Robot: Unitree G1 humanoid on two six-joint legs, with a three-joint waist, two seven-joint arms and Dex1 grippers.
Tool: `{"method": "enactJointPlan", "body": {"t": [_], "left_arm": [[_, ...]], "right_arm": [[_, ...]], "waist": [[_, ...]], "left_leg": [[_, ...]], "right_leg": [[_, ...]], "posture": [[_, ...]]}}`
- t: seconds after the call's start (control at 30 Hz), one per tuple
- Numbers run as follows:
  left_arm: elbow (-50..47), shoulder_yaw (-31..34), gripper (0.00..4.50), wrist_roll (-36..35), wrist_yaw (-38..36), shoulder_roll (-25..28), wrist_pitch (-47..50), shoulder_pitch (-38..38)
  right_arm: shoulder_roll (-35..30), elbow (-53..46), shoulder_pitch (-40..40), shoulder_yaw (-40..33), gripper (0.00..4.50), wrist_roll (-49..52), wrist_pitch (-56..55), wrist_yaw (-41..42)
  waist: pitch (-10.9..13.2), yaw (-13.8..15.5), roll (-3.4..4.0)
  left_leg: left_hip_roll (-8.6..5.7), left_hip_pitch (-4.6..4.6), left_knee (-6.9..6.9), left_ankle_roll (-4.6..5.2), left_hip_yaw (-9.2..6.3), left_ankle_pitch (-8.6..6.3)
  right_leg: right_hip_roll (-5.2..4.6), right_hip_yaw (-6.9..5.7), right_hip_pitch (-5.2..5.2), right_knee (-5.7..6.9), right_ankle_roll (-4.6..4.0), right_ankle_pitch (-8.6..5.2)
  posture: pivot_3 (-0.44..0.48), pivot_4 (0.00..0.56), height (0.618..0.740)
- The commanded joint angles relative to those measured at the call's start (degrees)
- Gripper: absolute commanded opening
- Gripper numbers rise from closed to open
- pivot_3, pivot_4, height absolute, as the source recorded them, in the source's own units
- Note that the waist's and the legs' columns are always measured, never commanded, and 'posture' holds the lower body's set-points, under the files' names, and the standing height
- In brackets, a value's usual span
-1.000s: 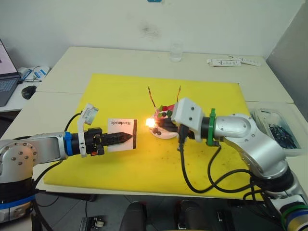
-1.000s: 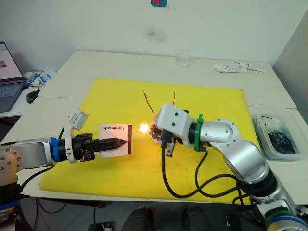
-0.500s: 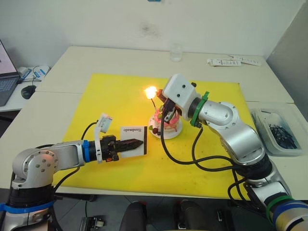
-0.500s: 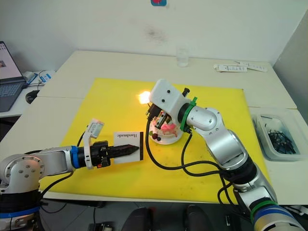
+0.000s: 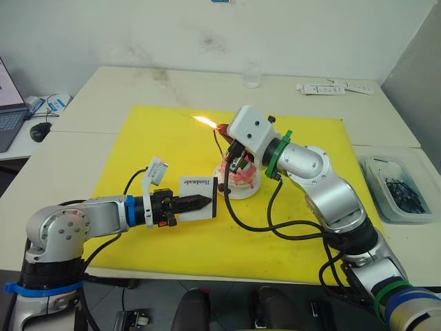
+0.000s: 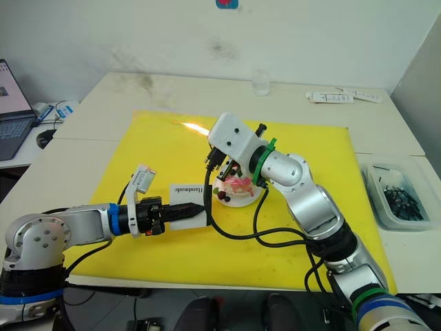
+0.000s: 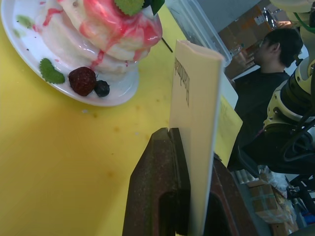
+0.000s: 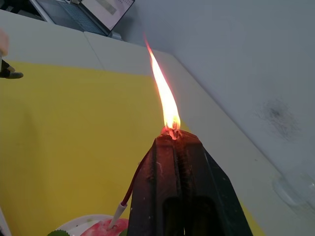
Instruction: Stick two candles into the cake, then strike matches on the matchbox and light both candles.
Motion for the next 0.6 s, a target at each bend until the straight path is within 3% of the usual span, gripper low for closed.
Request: {"method": "enactJointPlan", "body": {"t": [0.03,0.6], "left_arm": [[-1.3,0.2,0.0,-0.3,-0.5,-0.1,-1.0,-0.5],[-3.0,0.9,0.0,-1.4,-0.1,-0.3,-1.0,0.7]], "right_arm": [[0.0,-1.2,0.0,-0.1,0.03,-1.3,-1.9,0.3],[0.9,1.1,-0.1,0.1,0.03,-4.0,-3.4,0.9]], "waist": [[0.0,0.0,0.0],[0.0,0.0,0.0]], "left_leg": [[0.0,0.0,0.0,0.0,0.0,0.0],[0.0,0.0,0.01,0.0,0.0,0.0]], "right_leg": [[0.0,0.0,0.0,0.0,0.0,0.0],[0.0,0.0,0.0,0.0,0.0,0.0]], "posture": [[0.0,0.15,0.74],[0.0,0.15,0.74]]}}
